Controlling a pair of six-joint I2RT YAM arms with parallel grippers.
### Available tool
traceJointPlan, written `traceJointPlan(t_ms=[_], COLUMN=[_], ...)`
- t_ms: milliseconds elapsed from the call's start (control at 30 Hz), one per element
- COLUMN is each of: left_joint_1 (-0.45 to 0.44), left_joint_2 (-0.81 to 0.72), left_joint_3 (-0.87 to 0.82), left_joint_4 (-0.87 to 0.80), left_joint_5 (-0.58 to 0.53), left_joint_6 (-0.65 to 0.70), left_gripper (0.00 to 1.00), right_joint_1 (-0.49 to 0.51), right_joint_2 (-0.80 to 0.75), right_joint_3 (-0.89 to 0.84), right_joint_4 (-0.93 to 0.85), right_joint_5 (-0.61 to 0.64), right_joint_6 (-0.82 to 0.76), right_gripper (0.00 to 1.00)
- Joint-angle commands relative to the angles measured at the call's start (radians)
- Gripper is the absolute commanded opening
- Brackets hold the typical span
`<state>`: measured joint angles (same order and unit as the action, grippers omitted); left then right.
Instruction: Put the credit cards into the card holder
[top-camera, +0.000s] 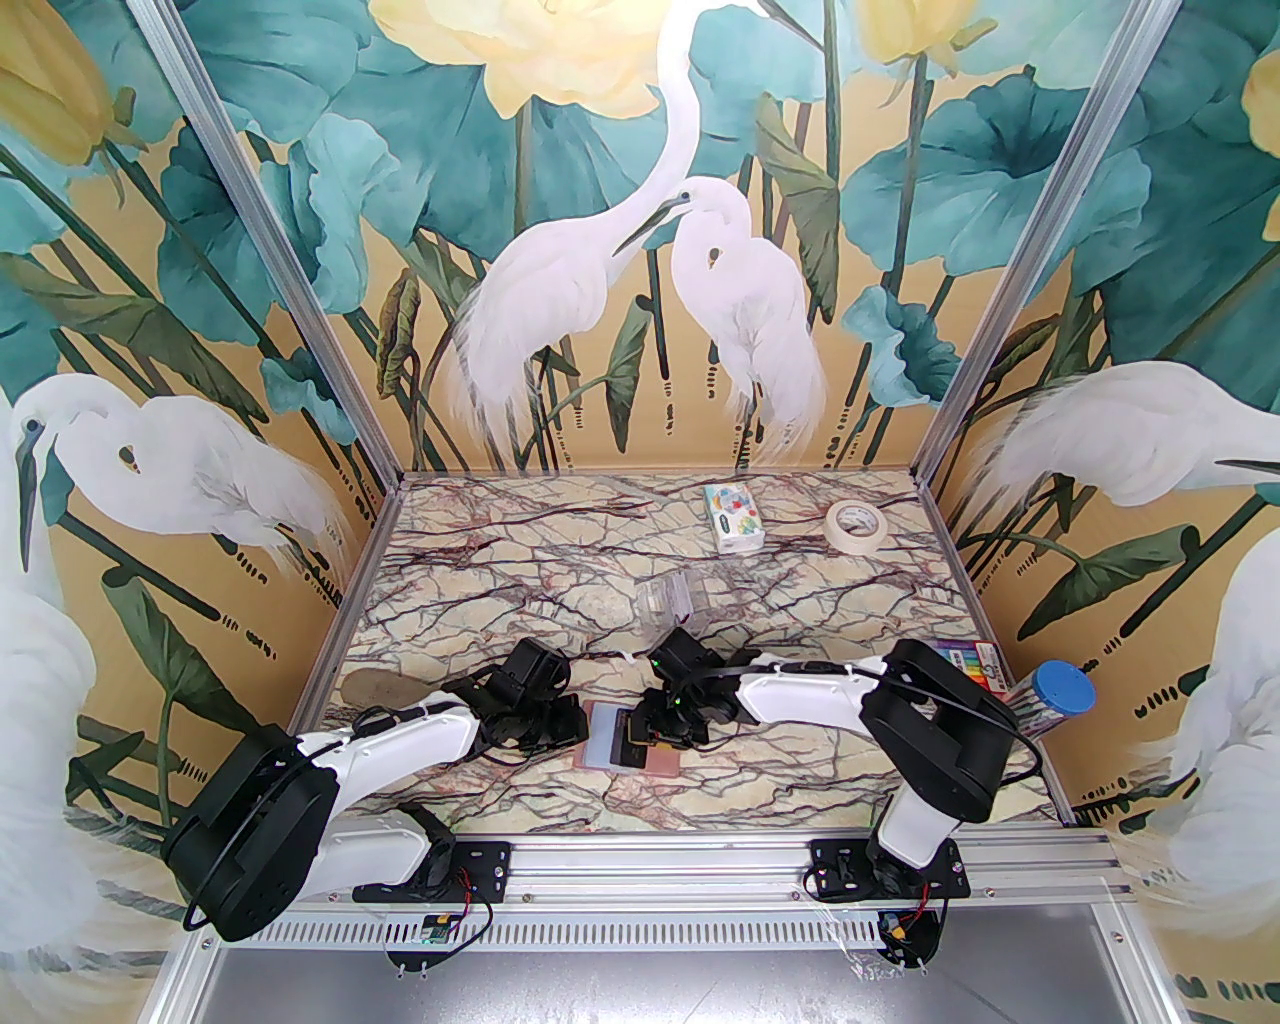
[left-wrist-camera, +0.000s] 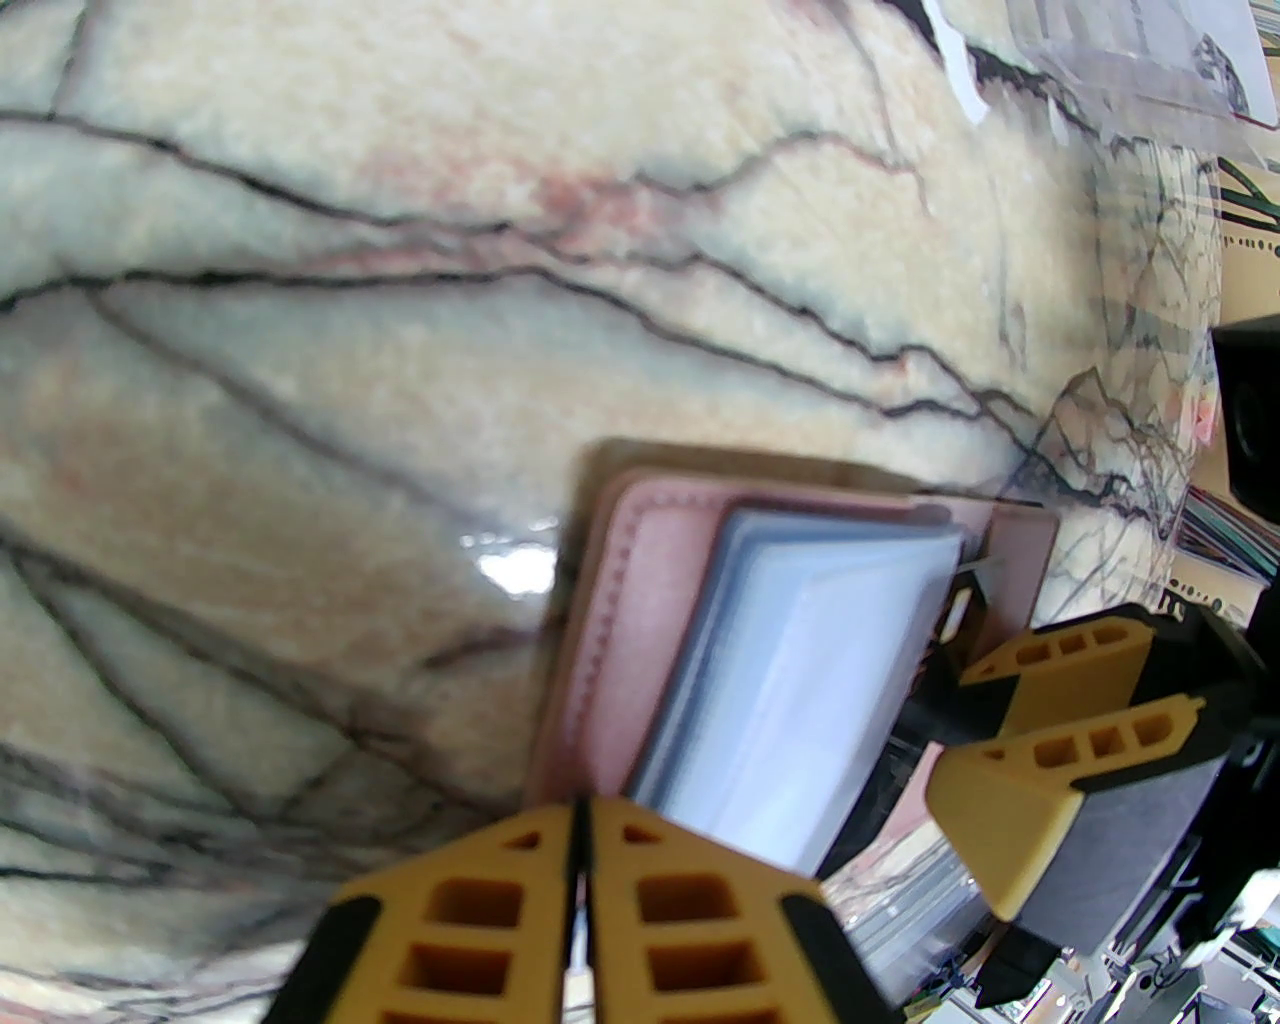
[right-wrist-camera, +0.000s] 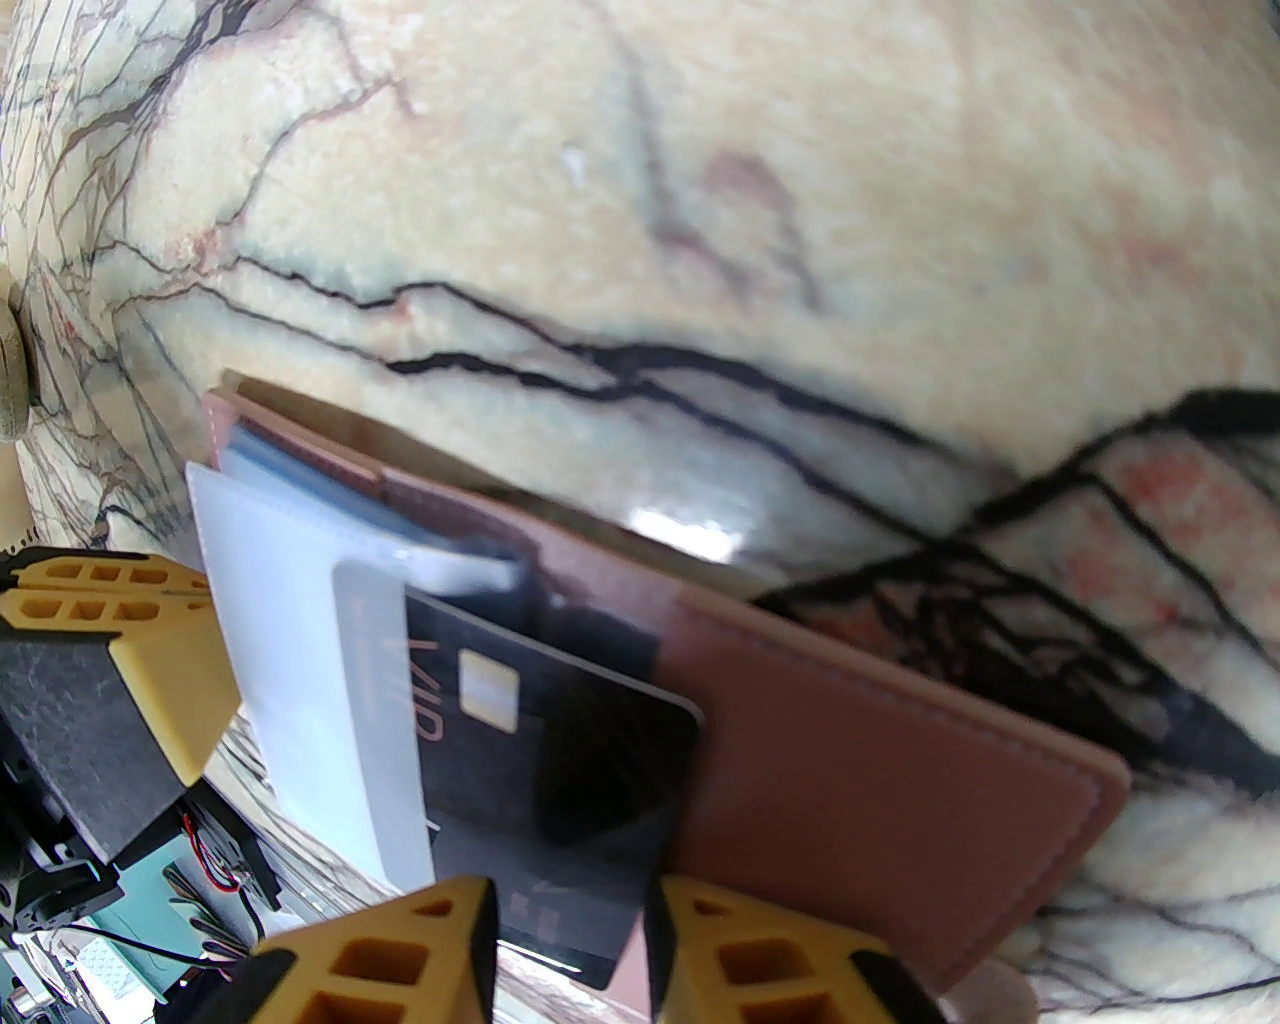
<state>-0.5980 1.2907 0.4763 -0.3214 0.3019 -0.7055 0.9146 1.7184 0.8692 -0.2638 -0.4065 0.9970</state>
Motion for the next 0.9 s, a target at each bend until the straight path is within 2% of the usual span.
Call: traceJointPlan(t_ms=[0,867], left_joint_1=[-0.014,-0.014], left_joint_2=[0.045,0.045], left_joint_3=[-0.026,-0.030], left_joint_4=[-0.009,-0.001], left_joint_5=[-0.020,-0.017], left_joint_6=[0.012,0.011], left_gripper=[0.10,0.09], right_joint_1=[0.010,0.029], right_joint_2=[0.025,0.073], right_joint_3=[0.028,0.100], right_joint_4=[-0.032,-0.035], right_joint_5=[0.021,0.009], right_joint_6=[-0.018,-0.020], right_gripper=[0.29,0.28])
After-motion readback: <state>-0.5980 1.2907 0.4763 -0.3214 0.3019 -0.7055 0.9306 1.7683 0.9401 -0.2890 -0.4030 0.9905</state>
